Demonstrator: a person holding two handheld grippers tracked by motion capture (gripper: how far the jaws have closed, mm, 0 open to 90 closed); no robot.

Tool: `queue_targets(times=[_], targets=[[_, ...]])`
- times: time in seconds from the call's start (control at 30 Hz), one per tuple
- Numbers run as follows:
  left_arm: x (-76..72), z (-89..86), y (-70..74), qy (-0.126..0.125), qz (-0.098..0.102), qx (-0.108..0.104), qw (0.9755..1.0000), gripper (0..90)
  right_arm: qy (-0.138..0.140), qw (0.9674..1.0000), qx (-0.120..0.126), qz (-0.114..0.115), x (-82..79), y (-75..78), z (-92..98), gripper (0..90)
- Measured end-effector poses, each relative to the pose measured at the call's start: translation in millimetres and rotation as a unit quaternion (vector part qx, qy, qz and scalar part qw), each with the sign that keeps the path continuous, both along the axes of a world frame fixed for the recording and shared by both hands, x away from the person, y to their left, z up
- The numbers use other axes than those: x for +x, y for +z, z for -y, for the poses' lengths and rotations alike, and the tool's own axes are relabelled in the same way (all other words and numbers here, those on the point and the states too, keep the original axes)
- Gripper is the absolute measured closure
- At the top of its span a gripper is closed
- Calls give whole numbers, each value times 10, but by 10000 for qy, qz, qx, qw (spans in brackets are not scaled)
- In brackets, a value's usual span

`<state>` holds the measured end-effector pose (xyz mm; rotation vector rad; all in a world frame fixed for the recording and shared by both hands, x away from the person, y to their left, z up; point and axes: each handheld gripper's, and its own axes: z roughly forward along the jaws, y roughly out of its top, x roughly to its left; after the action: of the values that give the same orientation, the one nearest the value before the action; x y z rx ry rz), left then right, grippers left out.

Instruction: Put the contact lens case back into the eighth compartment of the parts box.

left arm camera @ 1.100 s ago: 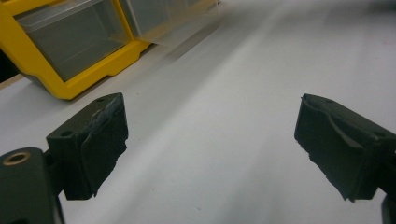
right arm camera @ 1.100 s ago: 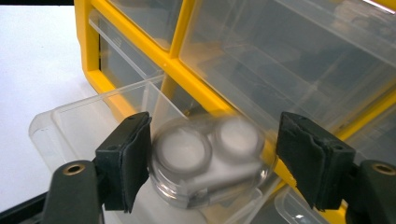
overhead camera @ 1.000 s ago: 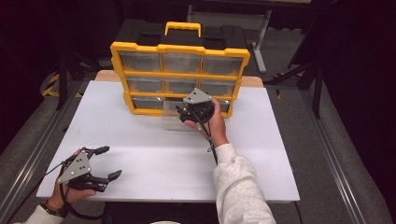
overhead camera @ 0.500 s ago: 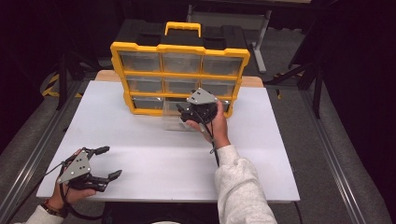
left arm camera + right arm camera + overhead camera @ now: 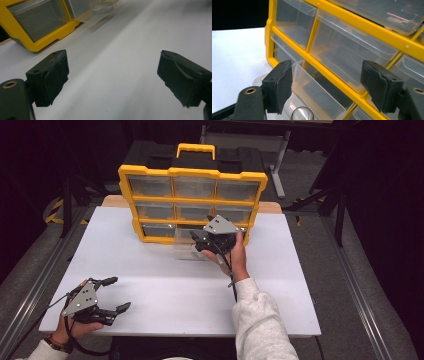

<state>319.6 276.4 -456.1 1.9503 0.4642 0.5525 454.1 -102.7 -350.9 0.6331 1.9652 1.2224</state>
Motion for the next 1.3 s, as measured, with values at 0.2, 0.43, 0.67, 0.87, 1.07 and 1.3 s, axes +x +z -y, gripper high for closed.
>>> queue_targets(times=[0.2,0.43,0.67,0.87,1.07,1.3], targets=[[-3,-1,0,3,7,-4,10000,114,48,10000,78,7,-43,28,21,267],[-2,1,2,18,-2,0,10000,113,93,9999,44,51,-91,35,13,245],[-5,-3,2,18,3,-15,10000,113,51,9999,101,78,-142,26,53,230],[-9,-2,7,16,16,-10,10000,112,43,9999,150,71,-183,21,84,180],[-3,-3,2,27,4,-9,10000,112,24,9998,160,122,-246,33,115,154],[3,-11,-4,14,-8,-12,10000,109,46,9993,313,174,-391,9,187,119]])
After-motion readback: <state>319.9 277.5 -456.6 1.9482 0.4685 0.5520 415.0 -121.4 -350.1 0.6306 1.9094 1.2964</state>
